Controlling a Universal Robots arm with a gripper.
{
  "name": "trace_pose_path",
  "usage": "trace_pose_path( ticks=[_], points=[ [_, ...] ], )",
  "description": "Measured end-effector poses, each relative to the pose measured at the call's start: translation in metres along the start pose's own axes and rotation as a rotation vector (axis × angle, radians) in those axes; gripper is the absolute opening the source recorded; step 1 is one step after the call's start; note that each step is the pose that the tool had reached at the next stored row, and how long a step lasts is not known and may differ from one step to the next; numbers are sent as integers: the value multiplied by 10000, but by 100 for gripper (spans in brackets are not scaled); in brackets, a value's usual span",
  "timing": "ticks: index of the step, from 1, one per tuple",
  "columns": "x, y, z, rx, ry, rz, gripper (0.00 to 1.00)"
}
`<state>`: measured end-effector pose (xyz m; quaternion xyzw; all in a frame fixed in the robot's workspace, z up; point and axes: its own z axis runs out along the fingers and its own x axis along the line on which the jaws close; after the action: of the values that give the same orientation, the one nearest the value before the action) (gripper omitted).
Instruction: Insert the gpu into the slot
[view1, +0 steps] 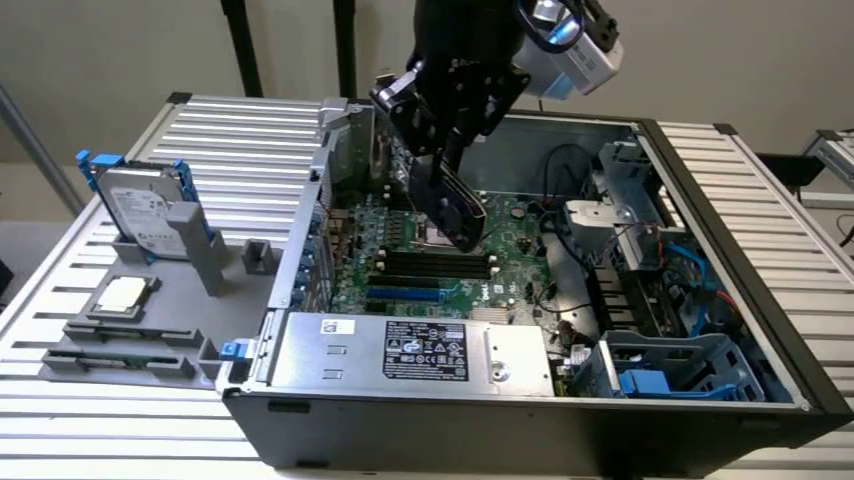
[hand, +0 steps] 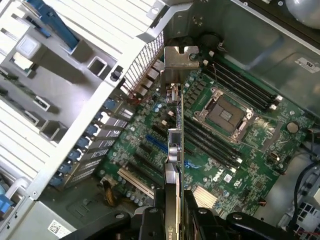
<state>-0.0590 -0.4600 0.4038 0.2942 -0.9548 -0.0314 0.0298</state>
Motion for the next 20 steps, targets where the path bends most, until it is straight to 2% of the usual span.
trace_pose_path(
  ticks=[20],
  points=[
    [-5,-9,117,161,253,-3622,26]
  ],
)
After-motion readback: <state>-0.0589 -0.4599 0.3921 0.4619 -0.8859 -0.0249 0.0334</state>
